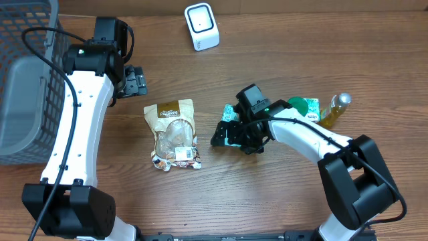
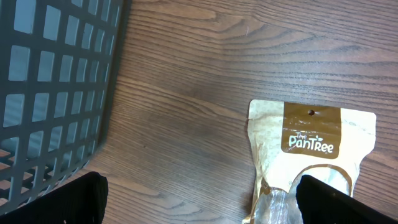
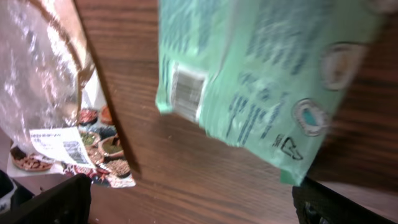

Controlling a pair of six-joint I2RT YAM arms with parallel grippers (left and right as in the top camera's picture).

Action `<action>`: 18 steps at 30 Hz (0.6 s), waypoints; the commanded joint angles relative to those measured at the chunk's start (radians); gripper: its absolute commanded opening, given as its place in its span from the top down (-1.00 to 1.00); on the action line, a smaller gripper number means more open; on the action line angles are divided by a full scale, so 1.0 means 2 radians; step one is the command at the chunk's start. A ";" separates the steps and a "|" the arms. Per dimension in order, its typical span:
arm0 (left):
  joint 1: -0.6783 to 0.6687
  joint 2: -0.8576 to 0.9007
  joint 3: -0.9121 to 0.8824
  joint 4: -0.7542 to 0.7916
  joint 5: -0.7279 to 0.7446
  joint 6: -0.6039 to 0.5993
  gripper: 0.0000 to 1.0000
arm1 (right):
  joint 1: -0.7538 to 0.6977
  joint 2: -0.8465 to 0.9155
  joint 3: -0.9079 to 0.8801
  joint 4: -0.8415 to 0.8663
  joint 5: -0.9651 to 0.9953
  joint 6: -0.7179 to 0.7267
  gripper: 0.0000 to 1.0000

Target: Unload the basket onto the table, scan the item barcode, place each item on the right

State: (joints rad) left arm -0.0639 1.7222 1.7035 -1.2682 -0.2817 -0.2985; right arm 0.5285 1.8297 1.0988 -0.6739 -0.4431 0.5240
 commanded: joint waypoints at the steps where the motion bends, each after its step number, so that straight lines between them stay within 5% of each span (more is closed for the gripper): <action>1: 0.002 0.002 0.007 0.000 -0.006 0.003 -0.99 | 0.015 0.002 0.007 0.002 -0.011 0.000 -1.00; 7: 0.002 0.002 0.007 0.000 -0.006 0.003 -0.99 | 0.035 0.000 0.012 -0.007 -0.011 0.002 -1.00; 18: 0.002 0.002 0.007 0.000 -0.006 0.003 -0.99 | -0.032 -0.011 0.096 -0.075 0.005 -0.046 -1.00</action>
State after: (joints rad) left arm -0.0639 1.7222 1.7035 -1.2682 -0.2817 -0.2985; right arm 0.4988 1.8297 1.2694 -0.8379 -0.4629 0.4759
